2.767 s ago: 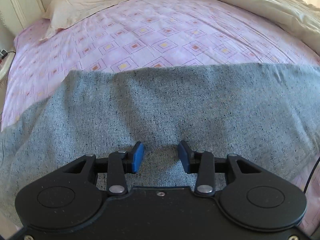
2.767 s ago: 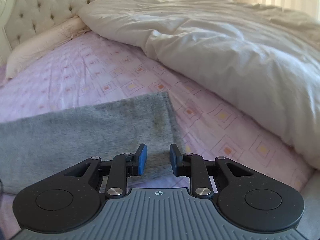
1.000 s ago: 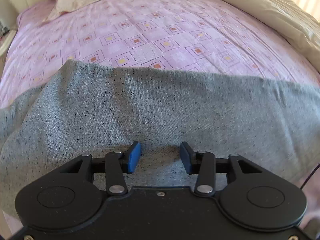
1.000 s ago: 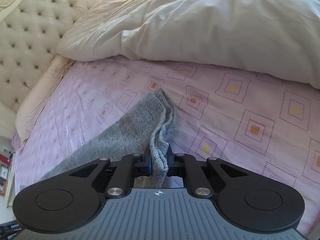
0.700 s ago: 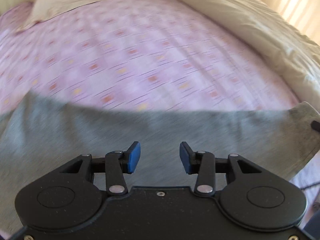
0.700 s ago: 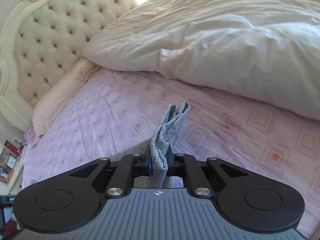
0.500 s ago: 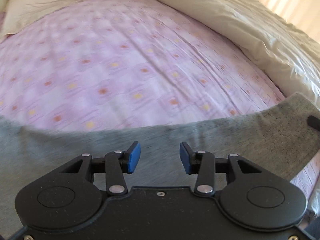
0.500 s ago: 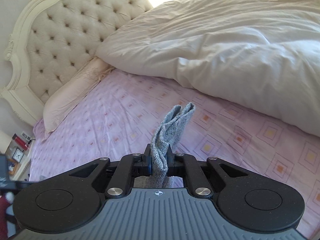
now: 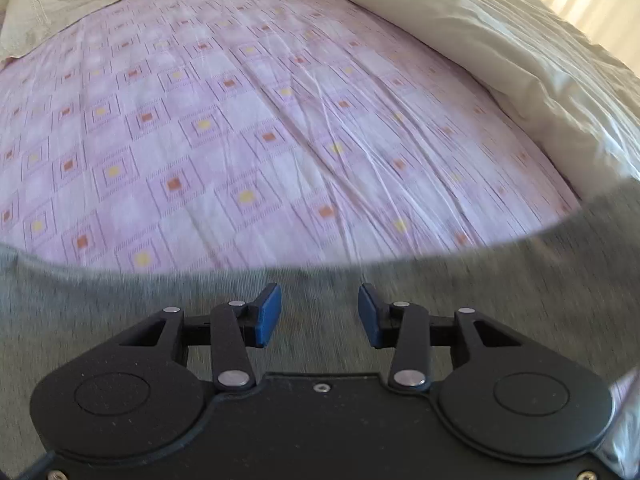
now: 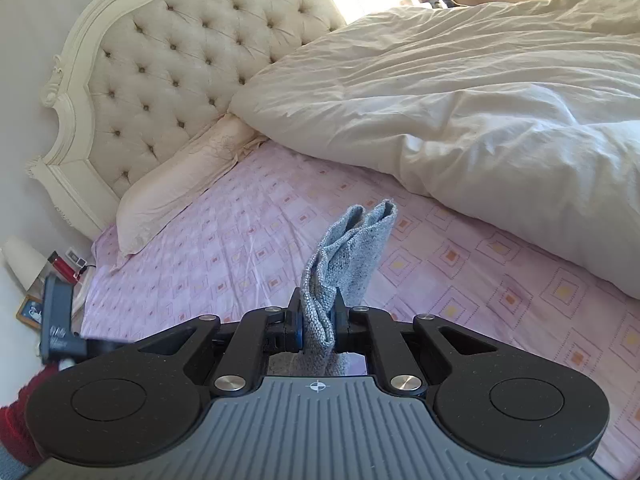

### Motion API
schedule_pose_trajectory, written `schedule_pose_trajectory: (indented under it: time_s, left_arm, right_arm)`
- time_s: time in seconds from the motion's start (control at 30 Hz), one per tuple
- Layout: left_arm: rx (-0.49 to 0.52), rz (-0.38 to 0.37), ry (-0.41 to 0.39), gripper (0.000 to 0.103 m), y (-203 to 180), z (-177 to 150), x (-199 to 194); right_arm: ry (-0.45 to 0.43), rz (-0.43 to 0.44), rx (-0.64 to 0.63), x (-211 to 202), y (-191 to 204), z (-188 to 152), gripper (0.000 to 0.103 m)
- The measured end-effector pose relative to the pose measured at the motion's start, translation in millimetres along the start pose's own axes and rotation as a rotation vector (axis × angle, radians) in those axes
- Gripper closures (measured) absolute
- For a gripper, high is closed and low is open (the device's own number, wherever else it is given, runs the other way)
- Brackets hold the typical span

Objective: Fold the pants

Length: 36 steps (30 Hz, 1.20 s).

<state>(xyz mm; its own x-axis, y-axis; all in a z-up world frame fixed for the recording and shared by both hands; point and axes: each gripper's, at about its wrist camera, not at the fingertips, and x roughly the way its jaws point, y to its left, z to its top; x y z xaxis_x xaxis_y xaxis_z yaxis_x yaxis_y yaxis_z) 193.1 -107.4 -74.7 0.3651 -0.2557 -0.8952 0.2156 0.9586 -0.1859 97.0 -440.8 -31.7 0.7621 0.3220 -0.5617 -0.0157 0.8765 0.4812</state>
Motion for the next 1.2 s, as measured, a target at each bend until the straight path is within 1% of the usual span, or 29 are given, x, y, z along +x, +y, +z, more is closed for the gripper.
schedule_pose_trajectory:
  time_s: [0.1, 0.2, 0.27, 0.37, 0.4, 0.47, 0.53, 0.67, 0.8, 0.97, 1.03, 1.17, 1.2]
  left_arm:
    - [0.036, -0.047, 0.059, 0.054, -0.4, -28.8, -8.6]
    - [0.051, -0.091, 0.133, 0.054, -1.1, -59.5, -7.7]
    - [0.069, -0.107, 0.161, 0.053, -4.7, -78.0, -6.9]
    - [0.139, -0.087, 0.142, 0.052, -12.1, -96.3, -13.8]
    - [0.146, -0.089, 0.146, 0.053, -12.3, -99.6, -17.5]
    - [0.128, -0.11, 0.145, 0.053, -6.6, -102.6, -29.3]
    - [0.117, -0.12, 0.108, 0.053, 5.3, -102.3, -48.5]
    - [0.104, -0.065, -0.01, 0.052, 40.0, -94.9, -90.2]
    - [0.017, -0.012, -0.091, 0.052, 96.3, -82.5, -117.0]
    - [-0.141, 0.032, -0.14, 0.052, 172.3, -76.9, -135.1]
    - [-0.198, 0.055, -0.151, 0.052, 199.5, -75.1, -134.9]
    - [-0.289, 0.14, -0.178, 0.052, 244.8, -84.7, -133.4]
    - [-0.321, 0.151, -0.175, 0.052, 253.9, -86.9, -130.8]
  right_arm:
    - [0.002, 0.004, -0.007, -1.7, 6.5, 2.2, 0.092]
    - [0.002, 0.007, -0.019, -4.8, 16.0, 4.8, 0.092]
    - [0.002, 0.01, -0.025, -8.1, 24.4, 6.9, 0.092]
    - [-0.001, 0.015, -0.047, -13.8, 41.1, 10.3, 0.092]
    - [0.002, 0.019, -0.057, -15.3, 47.5, 11.4, 0.092]
    - [0.007, 0.029, -0.081, -18.2, 63.4, 12.8, 0.092]
    - [0.011, 0.044, -0.11, -20.8, 80.9, 13.1, 0.092]
    - [0.02, 0.072, -0.175, -19.9, 121.0, 13.1, 0.092]
    - [0.043, 0.108, -0.236, -8.6, 166.4, 8.4, 0.092]
    - [0.09, 0.163, -0.298, 16.9, 221.4, -7.7, 0.092]
    - [0.114, 0.183, -0.316, 29.4, 243.8, -17.8, 0.092]
    - [0.157, 0.202, -0.359, 59.4, 285.5, -45.2, 0.092]
    - [0.17, 0.203, -0.374, 67.6, 296.3, -54.2, 0.092]
